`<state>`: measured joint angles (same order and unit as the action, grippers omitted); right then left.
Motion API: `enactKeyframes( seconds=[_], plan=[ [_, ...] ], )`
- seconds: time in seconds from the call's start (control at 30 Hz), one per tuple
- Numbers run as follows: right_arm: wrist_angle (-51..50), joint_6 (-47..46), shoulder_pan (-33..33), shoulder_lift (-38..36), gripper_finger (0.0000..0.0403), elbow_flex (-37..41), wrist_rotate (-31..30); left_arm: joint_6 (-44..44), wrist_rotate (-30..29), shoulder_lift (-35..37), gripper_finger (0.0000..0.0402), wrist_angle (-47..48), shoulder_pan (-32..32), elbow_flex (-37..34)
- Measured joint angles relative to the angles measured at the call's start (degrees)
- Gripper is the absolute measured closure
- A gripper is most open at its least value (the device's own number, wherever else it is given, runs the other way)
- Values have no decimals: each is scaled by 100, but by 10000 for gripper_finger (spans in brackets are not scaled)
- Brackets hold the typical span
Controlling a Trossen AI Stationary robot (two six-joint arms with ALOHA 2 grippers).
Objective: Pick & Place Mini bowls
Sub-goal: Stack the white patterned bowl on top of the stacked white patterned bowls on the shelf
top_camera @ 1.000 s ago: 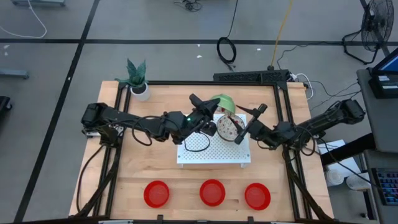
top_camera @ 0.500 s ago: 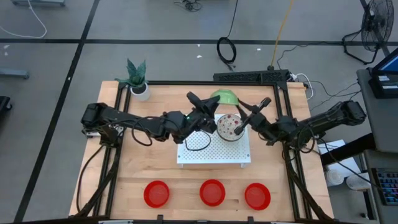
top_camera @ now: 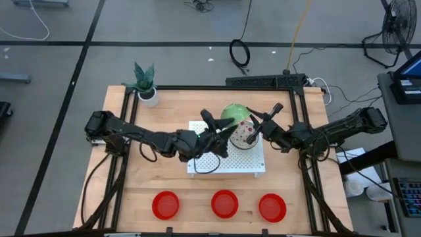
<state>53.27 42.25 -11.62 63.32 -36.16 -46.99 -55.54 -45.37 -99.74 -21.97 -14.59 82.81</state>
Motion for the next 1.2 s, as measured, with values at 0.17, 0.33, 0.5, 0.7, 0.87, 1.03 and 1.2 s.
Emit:
enactKeyframes(
  seconds=[0.17,0.33,0.5,0.7,0.87,1.03,1.2],
  plan=[
    [53,-31,0,-11,401,0,-54,154,-20,28,235,258,-209,0],
    [4,97,0,-15,401,-186,-129,742,-248,421,232,801,-238,-4],
    [-1509,218,23,-16,401,-1128,-246,2269,26,1180,231,2604,-97,-4],
    [-4720,-746,373,45,402,-2877,60,3884,1832,2128,231,4196,363,-303],
    [-6683,-1841,840,203,402,-4202,958,3858,2980,2974,231,3436,763,-1496],
    [-8675,-2810,1328,712,402,-5401,2077,3921,3005,3829,231,2324,1023,-2865],
    [-10167,-3406,1797,1512,402,-6579,3185,3906,2993,4423,231,1387,1145,-3800]
  ],
)
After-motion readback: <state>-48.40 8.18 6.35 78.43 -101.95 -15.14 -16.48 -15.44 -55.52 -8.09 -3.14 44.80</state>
